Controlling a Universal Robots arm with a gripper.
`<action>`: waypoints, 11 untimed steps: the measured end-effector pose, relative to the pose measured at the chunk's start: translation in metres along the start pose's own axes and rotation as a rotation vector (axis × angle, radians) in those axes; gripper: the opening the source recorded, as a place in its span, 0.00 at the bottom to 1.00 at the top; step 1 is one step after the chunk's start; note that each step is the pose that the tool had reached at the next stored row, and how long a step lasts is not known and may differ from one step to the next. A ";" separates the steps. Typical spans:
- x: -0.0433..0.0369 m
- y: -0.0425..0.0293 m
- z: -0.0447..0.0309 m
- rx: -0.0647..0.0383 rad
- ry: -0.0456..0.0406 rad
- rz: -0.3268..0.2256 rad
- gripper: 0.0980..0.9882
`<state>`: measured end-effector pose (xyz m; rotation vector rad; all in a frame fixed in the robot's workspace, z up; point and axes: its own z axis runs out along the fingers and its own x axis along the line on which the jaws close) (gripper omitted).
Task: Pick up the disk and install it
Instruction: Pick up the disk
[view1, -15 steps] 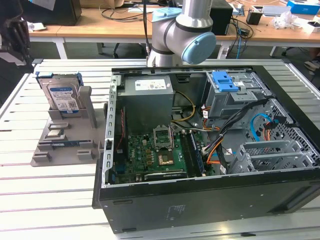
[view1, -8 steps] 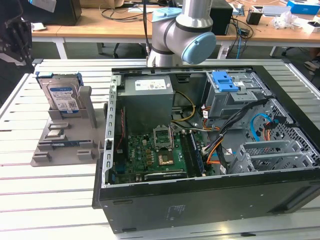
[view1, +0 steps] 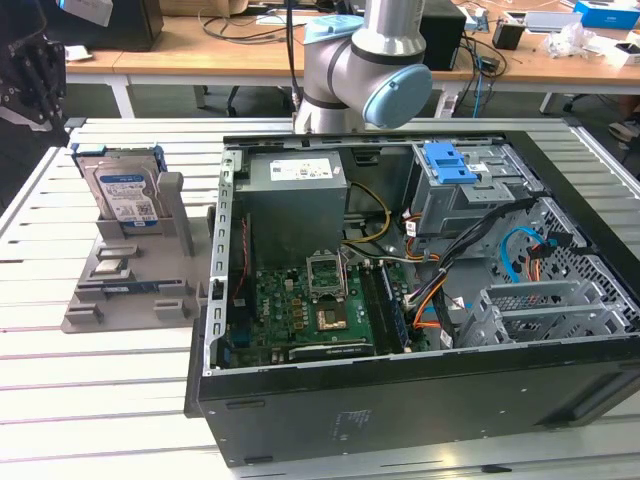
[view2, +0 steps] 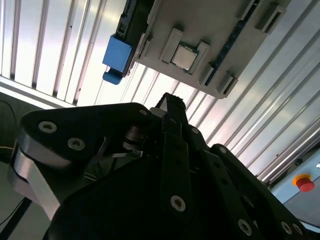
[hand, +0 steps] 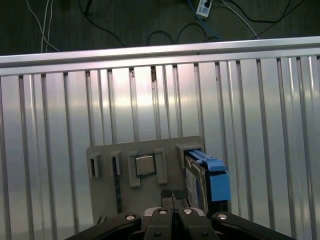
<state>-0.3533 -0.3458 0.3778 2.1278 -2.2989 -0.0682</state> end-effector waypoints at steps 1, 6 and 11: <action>0.0000 0.0000 0.0000 0.000 0.0000 0.000 0.02; 0.0000 0.0000 0.0000 0.000 -0.0001 0.001 0.29; -0.0007 -0.0006 0.0000 0.000 -0.0001 0.002 0.43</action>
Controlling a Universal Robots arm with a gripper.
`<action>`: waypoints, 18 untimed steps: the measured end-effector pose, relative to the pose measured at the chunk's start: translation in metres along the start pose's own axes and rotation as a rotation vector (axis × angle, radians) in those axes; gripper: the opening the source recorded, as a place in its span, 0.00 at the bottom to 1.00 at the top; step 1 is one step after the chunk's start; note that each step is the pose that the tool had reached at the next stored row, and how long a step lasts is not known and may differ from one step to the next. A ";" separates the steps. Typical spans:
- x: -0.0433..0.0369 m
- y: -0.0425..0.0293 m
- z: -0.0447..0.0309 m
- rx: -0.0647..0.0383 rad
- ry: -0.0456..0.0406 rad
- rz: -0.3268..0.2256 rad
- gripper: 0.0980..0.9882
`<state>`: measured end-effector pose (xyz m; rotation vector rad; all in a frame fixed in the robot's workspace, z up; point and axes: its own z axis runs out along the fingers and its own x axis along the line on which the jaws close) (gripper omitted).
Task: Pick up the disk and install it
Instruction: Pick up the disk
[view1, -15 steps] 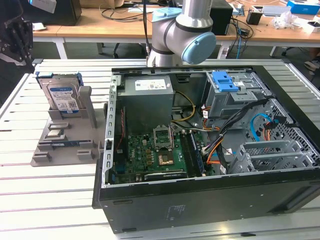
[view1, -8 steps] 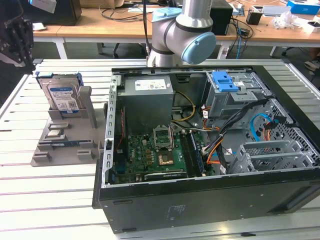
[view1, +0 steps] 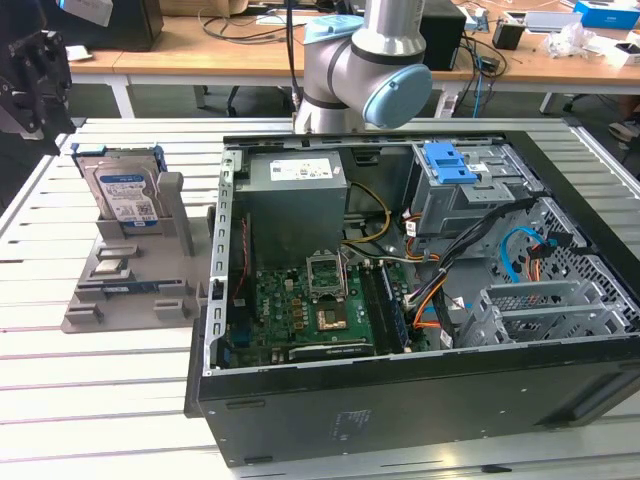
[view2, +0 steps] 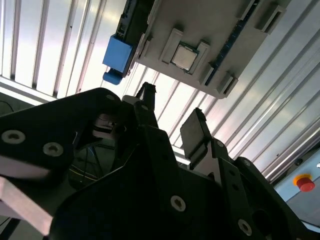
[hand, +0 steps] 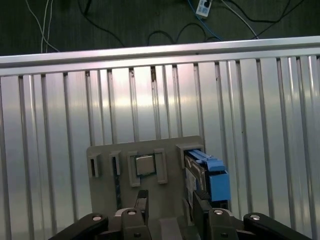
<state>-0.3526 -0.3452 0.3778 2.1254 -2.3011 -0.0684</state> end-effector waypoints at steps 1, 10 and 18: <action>-0.0011 -0.0010 0.0000 0.000 0.0000 0.000 0.43; -0.0145 -0.0075 0.0057 0.000 0.0016 -0.026 0.43; -0.0319 -0.0130 0.0252 -0.001 0.0075 -0.048 0.43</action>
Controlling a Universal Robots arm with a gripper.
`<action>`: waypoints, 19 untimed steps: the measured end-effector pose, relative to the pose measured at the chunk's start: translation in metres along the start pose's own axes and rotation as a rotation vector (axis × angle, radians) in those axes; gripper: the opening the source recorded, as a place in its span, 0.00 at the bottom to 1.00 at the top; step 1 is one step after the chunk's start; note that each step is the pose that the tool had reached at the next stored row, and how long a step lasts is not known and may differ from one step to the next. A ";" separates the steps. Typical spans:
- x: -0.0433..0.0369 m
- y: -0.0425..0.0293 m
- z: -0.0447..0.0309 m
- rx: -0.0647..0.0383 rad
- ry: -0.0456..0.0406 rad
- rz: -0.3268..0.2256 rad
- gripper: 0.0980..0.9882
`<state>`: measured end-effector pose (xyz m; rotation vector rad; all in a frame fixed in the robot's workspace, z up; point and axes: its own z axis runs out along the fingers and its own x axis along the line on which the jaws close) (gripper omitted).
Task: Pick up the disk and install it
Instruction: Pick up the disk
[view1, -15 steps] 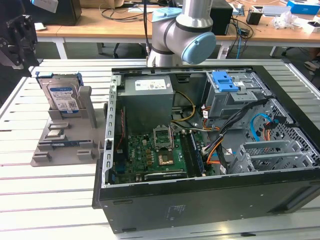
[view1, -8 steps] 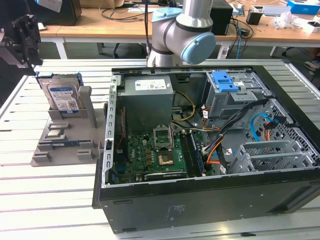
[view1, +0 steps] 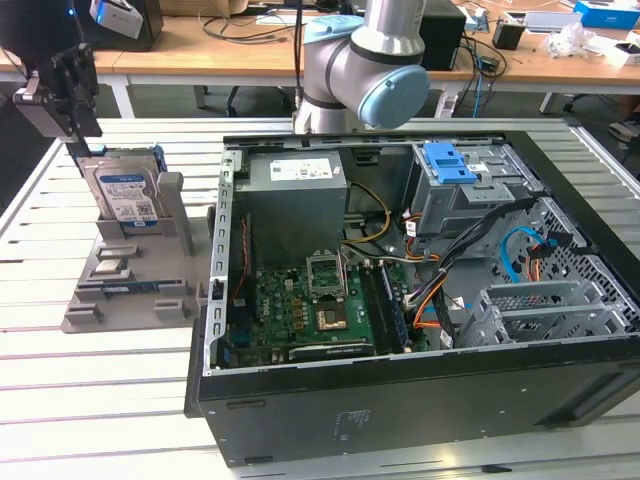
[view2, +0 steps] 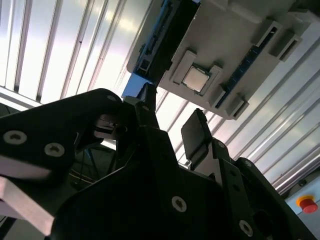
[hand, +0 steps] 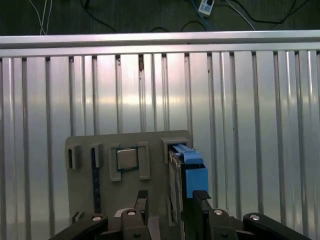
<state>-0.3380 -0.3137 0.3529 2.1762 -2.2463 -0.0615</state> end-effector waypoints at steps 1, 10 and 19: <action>-0.0024 -0.0002 0.0022 0.000 0.0001 -0.004 0.43; -0.0235 -0.0006 0.0208 0.000 0.0027 -0.039 0.43; -0.0232 -0.0013 0.0389 -0.001 0.0054 -0.043 0.43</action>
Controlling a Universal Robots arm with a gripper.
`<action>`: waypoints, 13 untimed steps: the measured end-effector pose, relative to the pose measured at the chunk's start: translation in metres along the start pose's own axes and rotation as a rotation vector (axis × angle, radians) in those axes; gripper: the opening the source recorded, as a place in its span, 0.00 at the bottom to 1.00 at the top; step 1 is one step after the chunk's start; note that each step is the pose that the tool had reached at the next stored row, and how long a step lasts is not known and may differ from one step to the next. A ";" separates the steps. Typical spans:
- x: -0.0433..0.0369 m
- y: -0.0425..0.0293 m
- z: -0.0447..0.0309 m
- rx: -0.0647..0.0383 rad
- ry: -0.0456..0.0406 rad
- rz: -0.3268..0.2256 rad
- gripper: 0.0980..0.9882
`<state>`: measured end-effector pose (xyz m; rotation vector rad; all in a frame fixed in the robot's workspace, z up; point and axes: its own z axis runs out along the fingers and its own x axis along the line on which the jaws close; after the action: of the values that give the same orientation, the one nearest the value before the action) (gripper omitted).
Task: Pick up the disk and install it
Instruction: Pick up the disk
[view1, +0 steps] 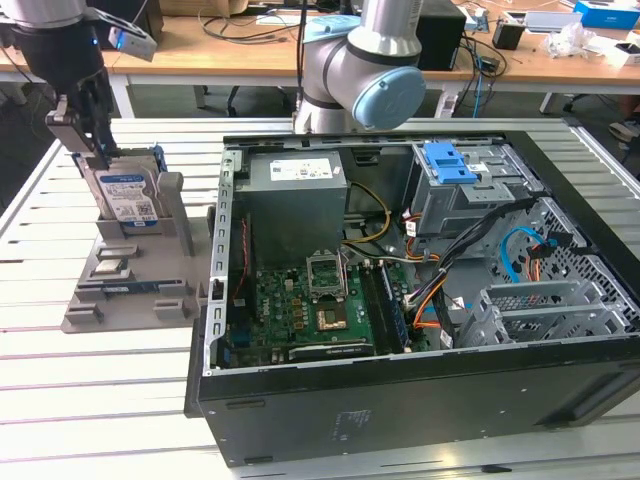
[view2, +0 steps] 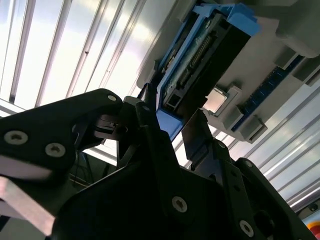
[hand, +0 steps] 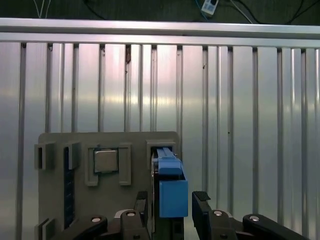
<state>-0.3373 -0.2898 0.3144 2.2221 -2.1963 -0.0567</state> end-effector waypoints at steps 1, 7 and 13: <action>0.0000 -0.0001 0.0023 0.000 0.0000 -0.001 0.43; 0.0002 -0.0008 0.0192 0.000 0.0001 -0.003 0.43; 0.0004 -0.0029 0.0229 0.000 0.0002 -0.003 0.43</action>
<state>-0.3353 -0.2899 0.2914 2.2258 -2.1923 -0.0566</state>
